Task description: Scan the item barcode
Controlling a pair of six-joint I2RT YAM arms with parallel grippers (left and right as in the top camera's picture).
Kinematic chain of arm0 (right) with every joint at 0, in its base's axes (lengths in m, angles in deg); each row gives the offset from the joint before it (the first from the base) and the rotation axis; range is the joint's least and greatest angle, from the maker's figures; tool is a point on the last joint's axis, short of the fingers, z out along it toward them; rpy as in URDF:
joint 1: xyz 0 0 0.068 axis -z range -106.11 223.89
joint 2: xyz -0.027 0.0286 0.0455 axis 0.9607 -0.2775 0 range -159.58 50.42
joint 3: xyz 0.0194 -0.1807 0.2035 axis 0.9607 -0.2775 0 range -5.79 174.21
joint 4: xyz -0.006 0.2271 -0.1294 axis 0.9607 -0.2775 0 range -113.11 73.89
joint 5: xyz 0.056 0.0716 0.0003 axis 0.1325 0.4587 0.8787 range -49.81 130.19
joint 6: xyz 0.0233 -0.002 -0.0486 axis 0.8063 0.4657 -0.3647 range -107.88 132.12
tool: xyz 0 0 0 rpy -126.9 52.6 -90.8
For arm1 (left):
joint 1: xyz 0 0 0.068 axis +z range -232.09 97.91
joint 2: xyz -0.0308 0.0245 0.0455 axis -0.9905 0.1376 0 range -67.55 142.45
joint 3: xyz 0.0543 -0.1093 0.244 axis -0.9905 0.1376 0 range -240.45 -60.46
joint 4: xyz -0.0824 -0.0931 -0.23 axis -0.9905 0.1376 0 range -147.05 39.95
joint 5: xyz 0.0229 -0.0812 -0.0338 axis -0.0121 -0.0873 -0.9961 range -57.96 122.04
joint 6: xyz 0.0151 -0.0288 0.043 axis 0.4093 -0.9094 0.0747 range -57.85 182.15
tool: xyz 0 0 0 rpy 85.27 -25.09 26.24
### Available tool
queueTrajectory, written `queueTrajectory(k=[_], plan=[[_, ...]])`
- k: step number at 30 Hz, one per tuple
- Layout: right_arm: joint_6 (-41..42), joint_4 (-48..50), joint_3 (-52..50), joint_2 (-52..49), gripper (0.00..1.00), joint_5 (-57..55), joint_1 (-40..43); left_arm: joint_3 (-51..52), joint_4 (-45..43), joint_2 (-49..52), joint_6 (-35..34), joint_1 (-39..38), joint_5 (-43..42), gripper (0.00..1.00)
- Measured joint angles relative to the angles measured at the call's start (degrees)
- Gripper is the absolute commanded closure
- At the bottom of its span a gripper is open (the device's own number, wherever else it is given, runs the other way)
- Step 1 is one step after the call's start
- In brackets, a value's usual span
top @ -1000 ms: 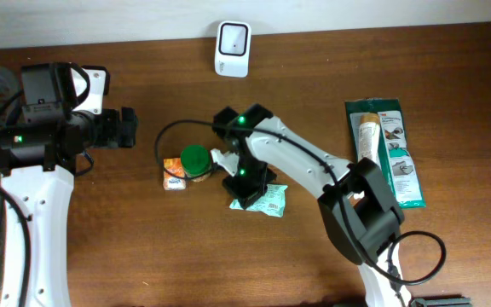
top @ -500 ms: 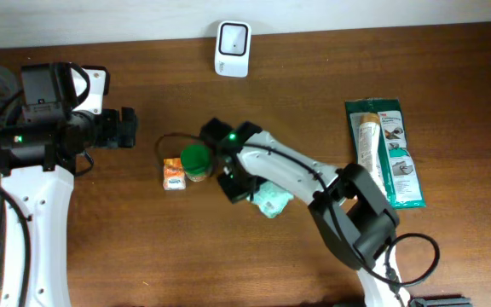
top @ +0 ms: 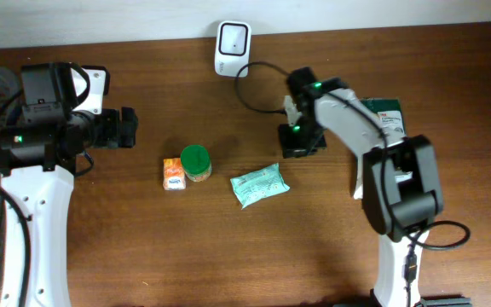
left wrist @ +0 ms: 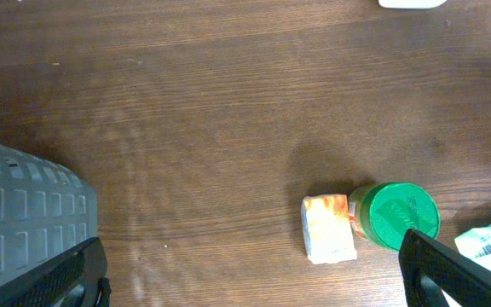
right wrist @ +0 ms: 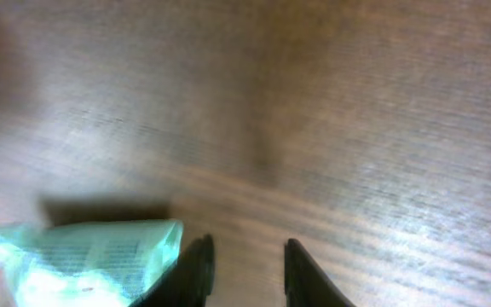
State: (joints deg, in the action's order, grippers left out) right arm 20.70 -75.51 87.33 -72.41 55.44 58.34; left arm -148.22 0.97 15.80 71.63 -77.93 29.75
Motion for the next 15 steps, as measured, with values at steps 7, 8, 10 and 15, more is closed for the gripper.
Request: queueTrajectory(k=[7,8,10,15], plan=[[-12.4,-8.6,-0.6,0.0,0.25,18.4,4.3,0.0,0.0,0.0,0.0,0.0,0.0,0.01],[-13.5,-7.6,-1.6,0.0,0.25,19.5,4.0,0.0,0.0,0.0,0.0,0.0,0.0,0.01],[-15.0,-4.5,-5.1,0.0,0.26,20.9,3.1,0.0,0.0,0.0,0.0,0.0,0.0,0.01],[-14.4,5.8,-13.4,1.2,0.28,27.7,2.4,0.0,0.0,0.0,0.0,0.0,0.0,0.01]])
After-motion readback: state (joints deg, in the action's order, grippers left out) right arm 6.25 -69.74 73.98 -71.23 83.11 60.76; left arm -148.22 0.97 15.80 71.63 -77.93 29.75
